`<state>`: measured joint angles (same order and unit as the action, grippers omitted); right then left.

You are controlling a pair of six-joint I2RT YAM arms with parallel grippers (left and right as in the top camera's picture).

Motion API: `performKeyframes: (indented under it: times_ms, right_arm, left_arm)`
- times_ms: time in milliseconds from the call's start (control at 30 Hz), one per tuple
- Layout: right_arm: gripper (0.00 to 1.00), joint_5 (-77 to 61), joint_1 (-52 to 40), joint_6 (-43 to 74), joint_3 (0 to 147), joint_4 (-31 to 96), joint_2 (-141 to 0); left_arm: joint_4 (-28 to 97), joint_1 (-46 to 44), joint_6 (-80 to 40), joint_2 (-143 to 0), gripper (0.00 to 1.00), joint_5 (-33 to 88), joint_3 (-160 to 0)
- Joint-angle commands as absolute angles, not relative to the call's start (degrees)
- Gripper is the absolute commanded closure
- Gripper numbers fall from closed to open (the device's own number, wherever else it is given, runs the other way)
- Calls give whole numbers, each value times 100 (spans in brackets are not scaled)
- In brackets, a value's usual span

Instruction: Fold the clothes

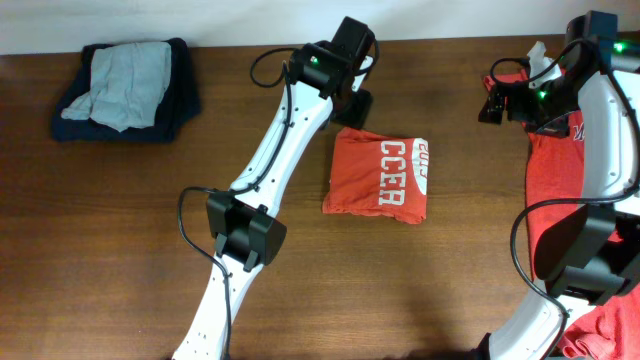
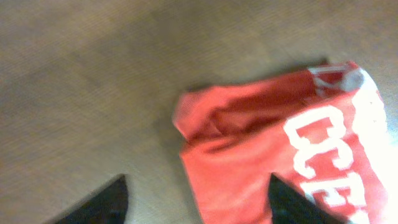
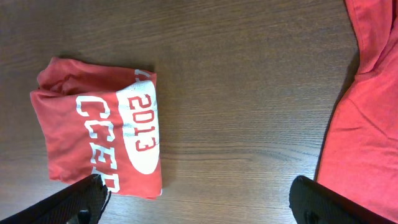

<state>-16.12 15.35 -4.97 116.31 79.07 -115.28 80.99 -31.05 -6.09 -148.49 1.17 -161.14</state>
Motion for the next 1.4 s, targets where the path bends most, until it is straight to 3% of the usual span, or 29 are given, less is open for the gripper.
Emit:
performKeyframes:
  times_ms: [0, 100, 1067, 1133, 1367]
  right_arm:
    - [1, -1584, 1546, -554, 11727, 7909, -11408]
    - [1, -1584, 1546, -552, 11727, 7909, -11408]
    - [1, -1584, 1546, -554, 11727, 7909, -11408]
    - [1, -1584, 1546, -554, 11727, 7909, -11408]
    - [1, -1584, 1546, -554, 11727, 7909, -11408]
  left_arm:
    - [8455, -3085, -598, -14908, 13, 882, -16118]
    - [8729, -3092, -596, -15078, 1, 882, -16118]
    - [9065, -3138, -189, -16778, 2, 1417, -16118]
    - [9100, -3138, -189, -16818, 9, 1417, -16118]
    - [9118, -3138, -189, -16820, 54, 1417, -16118]
